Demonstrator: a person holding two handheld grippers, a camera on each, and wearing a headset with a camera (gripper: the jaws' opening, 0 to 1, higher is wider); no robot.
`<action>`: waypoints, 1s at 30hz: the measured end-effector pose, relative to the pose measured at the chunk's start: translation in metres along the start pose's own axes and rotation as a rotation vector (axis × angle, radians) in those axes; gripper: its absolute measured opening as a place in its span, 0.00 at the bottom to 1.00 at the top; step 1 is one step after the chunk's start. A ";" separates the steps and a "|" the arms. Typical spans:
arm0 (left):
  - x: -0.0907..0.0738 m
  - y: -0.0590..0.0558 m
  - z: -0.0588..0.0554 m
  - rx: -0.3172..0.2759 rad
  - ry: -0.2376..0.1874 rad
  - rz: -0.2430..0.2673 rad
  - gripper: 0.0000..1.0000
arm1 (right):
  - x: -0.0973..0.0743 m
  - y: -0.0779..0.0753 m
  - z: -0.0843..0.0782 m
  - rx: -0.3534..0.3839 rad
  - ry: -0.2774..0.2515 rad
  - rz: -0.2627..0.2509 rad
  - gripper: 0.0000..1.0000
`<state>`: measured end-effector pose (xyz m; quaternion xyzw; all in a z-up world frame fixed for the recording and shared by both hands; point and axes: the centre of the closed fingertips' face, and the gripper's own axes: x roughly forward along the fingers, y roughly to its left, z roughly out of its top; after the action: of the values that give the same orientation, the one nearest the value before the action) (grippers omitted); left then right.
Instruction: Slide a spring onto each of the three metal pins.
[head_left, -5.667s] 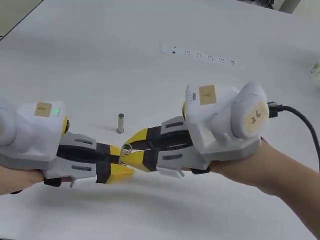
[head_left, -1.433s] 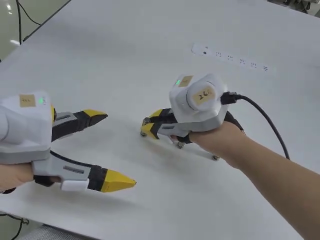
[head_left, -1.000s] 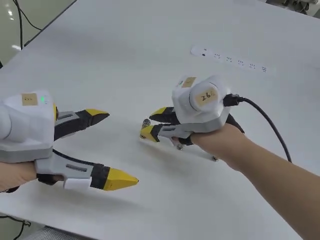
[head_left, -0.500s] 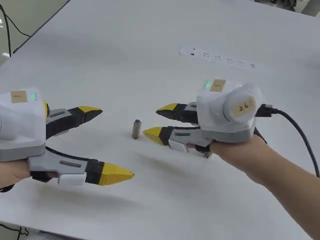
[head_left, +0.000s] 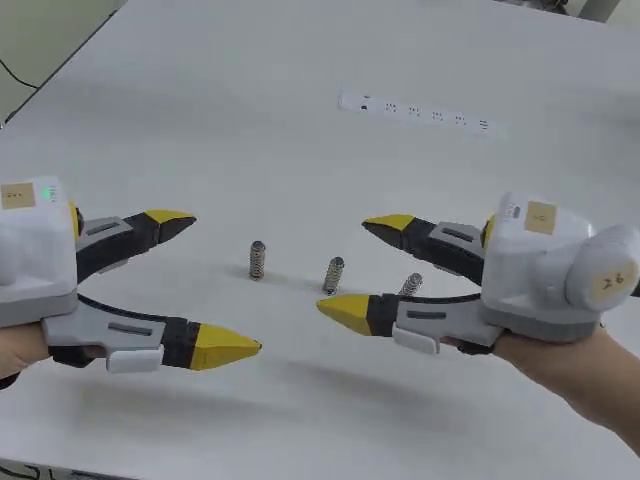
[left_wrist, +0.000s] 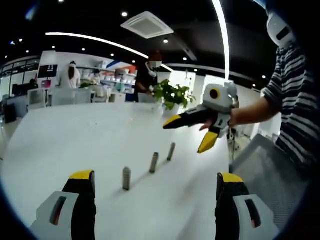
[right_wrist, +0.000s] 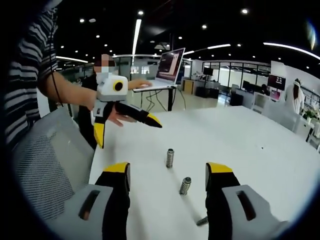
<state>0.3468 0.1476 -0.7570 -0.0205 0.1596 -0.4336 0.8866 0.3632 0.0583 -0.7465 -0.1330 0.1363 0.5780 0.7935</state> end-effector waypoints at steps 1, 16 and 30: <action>0.000 0.000 0.001 0.004 -0.001 0.000 0.98 | -0.006 -0.002 -0.002 0.014 -0.011 -0.016 0.64; -0.005 0.000 0.006 0.018 0.002 0.021 0.98 | -0.067 -0.012 -0.051 0.154 -0.022 -0.141 0.89; -0.017 0.001 0.006 0.028 0.003 0.059 0.98 | -0.084 -0.025 -0.058 0.204 -0.043 -0.216 0.99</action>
<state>0.3400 0.1606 -0.7475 -0.0027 0.1554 -0.4097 0.8989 0.3584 -0.0446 -0.7679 -0.0533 0.1621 0.4750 0.8633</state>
